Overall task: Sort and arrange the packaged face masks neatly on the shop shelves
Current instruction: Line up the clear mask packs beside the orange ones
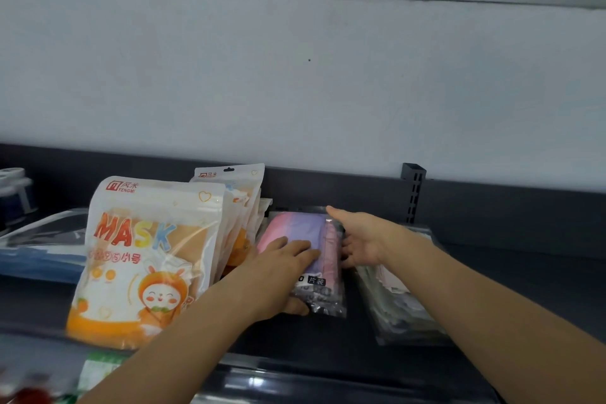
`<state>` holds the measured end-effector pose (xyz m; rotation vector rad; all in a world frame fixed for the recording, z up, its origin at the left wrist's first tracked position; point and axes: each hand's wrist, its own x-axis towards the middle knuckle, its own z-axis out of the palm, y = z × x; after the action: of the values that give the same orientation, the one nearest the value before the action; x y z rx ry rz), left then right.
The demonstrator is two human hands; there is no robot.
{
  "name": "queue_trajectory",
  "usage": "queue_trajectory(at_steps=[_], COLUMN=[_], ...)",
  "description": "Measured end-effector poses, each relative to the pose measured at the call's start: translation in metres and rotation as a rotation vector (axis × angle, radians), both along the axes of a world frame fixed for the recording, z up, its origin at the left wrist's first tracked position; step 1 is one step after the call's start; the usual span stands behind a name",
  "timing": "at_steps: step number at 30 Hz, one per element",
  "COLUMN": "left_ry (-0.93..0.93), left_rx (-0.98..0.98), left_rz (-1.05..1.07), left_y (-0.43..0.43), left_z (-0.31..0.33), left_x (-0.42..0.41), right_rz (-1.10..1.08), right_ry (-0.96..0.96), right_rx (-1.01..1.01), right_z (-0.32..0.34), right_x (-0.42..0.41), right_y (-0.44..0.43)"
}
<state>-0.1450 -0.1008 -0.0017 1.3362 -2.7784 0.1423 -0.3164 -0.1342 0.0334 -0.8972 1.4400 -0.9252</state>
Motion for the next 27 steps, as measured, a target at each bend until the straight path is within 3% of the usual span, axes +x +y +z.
queue_trajectory(at_steps=[5, 11, 13, 17, 19, 23, 27], left_ry=[-0.035, -0.038, 0.111, 0.592, 0.67, 0.517, 0.399], left_rx=[-0.035, -0.061, -0.051, 0.179, 0.251, 0.352, 0.483], left_rz=[0.0, 0.03, -0.026, -0.168, -0.194, -0.101, -0.004], left_y=[0.0, 0.01, 0.02, 0.046, 0.047, 0.028, 0.027], left_z=[0.003, 0.01, 0.012, 0.014, 0.008, -0.012, -0.015], left_x=[0.001, -0.004, -0.018, -0.065, -0.086, -0.108, -0.113], right_rz=[0.025, 0.004, -0.074, -0.221, -0.254, -0.15, -0.025], right_ry=[0.048, 0.269, 0.343, 0.366, 0.33, 0.178, 0.175], right_rx=[-0.052, -0.298, -0.295, -0.123, -0.061, -0.045, -0.07], right_z=[0.009, 0.046, 0.045, 0.02, 0.003, -0.015, -0.017], right_x=[-0.002, -0.065, -0.101, -0.148, -0.158, -0.153, -0.141], right_y=[0.008, 0.027, 0.038, 0.067, 0.077, 0.09, 0.095])
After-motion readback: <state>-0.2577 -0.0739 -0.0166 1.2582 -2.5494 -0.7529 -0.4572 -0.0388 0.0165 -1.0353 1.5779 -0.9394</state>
